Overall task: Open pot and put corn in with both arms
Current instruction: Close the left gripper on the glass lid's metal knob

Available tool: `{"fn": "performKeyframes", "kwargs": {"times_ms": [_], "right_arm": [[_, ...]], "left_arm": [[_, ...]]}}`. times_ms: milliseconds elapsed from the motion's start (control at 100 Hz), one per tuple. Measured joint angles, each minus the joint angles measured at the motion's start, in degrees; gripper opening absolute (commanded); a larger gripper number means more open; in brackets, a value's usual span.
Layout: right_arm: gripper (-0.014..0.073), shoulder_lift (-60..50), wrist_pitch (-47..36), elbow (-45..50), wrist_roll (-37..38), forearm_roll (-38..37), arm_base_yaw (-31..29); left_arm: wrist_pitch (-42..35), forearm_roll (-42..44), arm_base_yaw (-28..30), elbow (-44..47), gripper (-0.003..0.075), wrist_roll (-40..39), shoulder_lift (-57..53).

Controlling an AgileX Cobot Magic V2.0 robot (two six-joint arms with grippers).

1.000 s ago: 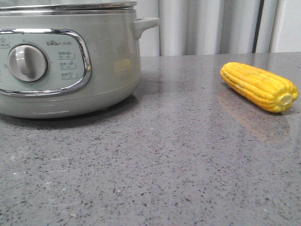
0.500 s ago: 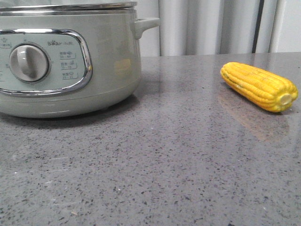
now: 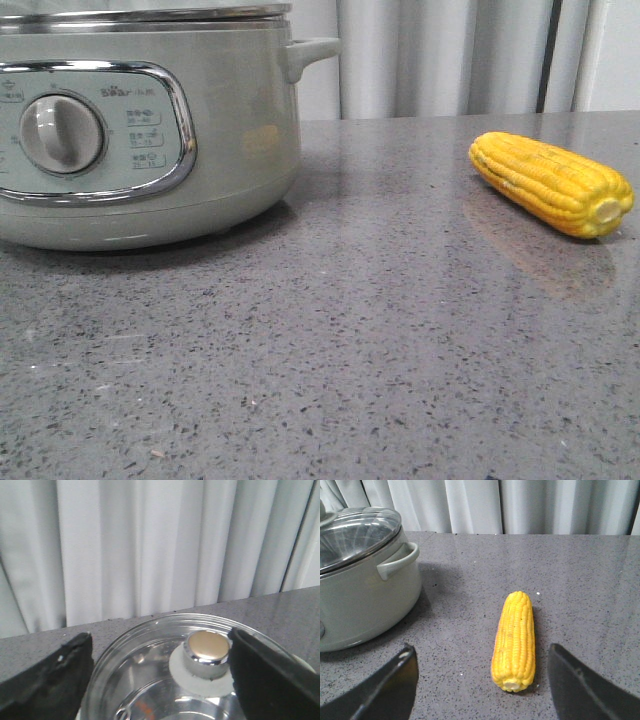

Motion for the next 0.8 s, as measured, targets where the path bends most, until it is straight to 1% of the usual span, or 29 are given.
{"fn": "performKeyframes", "kwargs": {"times_ms": [150,360,470,620,720,800], "right_arm": [[0.0476,0.3,-0.9,0.0,0.0,0.0,0.0],[0.0475,0.3,-1.1,0.0,0.0,0.0,0.0],[0.0475,0.3,-1.1,0.0,0.0,0.0,0.0],[0.0475,0.3,-1.1,0.0,0.0,0.0,0.0],[0.0475,0.3,-1.1,0.0,0.0,0.0,0.0],[0.0475,0.3,-1.2,0.0,0.0,0.0,0.0]], "left_arm": [[-3.8,0.0,-4.1,-1.8,0.0555,0.0,6.9],[-9.6,0.0,-9.0,-2.0,0.0555,0.1,15.1],[-12.5,-0.1,-10.4,-2.0,0.0554,0.2,18.5],[-15.3,-1.4,-10.7,-2.1,0.0551,0.3,22.5],[-17.1,-3.4,-10.7,-2.3,0.0528,0.3,23.8],[-18.1,-4.1,-10.7,-2.4,0.0470,0.4,24.4]]}}
